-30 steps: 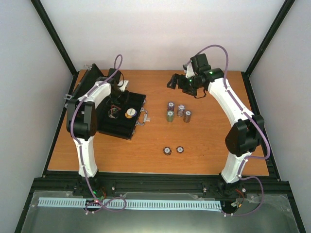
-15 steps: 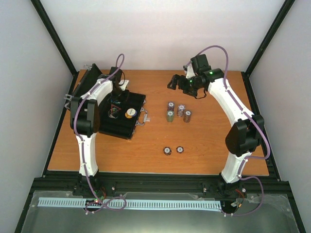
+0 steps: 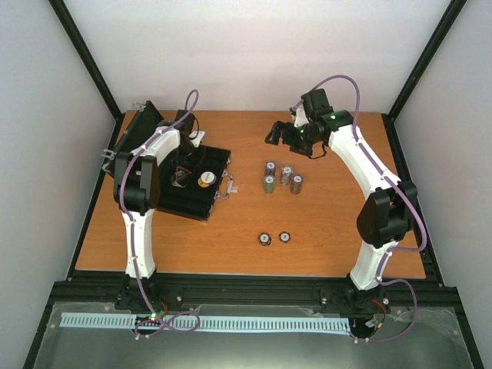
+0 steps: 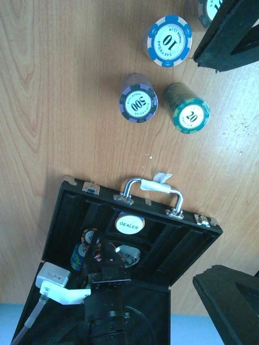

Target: Pack up texas hold em set

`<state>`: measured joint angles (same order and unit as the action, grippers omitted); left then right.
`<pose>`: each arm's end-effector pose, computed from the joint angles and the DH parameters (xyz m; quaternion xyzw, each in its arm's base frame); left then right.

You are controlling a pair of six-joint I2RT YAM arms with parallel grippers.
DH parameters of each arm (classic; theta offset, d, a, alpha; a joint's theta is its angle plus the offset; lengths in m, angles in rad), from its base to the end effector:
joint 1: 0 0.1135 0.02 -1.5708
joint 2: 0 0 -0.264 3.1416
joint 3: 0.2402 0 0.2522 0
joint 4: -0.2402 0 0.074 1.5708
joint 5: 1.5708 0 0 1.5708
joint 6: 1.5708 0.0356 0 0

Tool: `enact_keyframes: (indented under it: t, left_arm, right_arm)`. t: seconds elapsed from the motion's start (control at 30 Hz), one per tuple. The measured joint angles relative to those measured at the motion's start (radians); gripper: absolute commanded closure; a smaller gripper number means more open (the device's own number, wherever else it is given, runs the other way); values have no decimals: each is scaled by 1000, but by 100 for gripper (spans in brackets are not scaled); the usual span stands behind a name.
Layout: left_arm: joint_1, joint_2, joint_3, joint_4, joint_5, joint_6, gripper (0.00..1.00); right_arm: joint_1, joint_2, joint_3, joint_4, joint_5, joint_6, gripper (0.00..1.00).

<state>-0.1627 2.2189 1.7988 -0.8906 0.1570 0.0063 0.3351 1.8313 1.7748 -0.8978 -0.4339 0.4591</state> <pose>0.4487 -0.0793 0.1734 0.0936 0.9841 -0.0876 0.1228 0.3704 0.1448 0.3279 -0.0075 0.9328 0.3037 0.1939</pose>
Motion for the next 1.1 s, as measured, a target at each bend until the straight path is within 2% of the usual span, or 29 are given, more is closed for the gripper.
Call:
enact_keyframes:
  t: [1.1]
  left_arm:
    - [10, 23, 21, -7, -109, -28, 99]
  right_arm:
    - [0, 0, -73, 13, -19, 0, 0]
